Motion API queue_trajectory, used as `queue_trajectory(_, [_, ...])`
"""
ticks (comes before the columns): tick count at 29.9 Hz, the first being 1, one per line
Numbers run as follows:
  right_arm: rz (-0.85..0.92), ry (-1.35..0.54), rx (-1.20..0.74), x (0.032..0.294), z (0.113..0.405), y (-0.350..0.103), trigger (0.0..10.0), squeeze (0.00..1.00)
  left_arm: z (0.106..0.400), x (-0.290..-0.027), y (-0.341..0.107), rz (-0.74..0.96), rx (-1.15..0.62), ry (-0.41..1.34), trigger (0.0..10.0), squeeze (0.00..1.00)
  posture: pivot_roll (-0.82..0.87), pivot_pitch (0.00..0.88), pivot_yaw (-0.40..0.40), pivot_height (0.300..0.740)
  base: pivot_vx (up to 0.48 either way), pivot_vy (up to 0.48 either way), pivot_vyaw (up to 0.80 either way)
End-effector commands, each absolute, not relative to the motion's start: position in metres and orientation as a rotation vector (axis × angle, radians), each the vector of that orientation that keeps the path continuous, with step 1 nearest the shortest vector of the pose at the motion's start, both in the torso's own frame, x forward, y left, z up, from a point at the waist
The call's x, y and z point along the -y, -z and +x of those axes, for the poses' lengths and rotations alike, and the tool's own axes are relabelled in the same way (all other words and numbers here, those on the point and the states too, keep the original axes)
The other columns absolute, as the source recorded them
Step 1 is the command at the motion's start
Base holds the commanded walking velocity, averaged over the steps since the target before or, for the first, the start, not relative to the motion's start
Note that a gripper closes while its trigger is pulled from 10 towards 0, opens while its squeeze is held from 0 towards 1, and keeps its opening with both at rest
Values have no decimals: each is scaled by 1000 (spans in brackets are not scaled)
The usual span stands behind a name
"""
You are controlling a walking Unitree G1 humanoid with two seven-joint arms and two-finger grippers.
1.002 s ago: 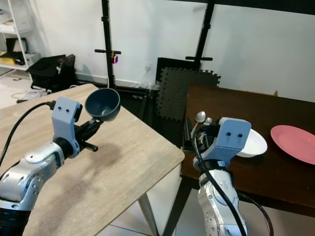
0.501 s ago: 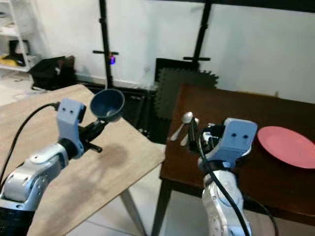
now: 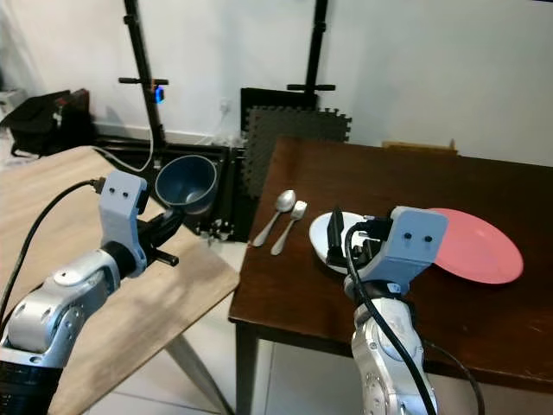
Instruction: Setting the table
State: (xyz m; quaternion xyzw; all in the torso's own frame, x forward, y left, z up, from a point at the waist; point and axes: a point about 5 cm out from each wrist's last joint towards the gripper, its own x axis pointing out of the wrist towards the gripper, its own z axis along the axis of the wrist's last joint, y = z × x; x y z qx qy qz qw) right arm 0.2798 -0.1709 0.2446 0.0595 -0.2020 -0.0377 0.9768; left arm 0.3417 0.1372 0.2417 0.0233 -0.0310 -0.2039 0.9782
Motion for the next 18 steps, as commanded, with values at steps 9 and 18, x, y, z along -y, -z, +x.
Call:
queue_trajectory(9, [122,81,404,171,279,-244,10000,0,342,-140,-243,63,69,402,10000,0,-17,44,36,740,0,-181,0])
queue_trajectory(18, [123,84,405,171,279,-243,10000,0,342,-140,-243,57,70,406,10000,0,-17,46,38,740,0,-430,0])
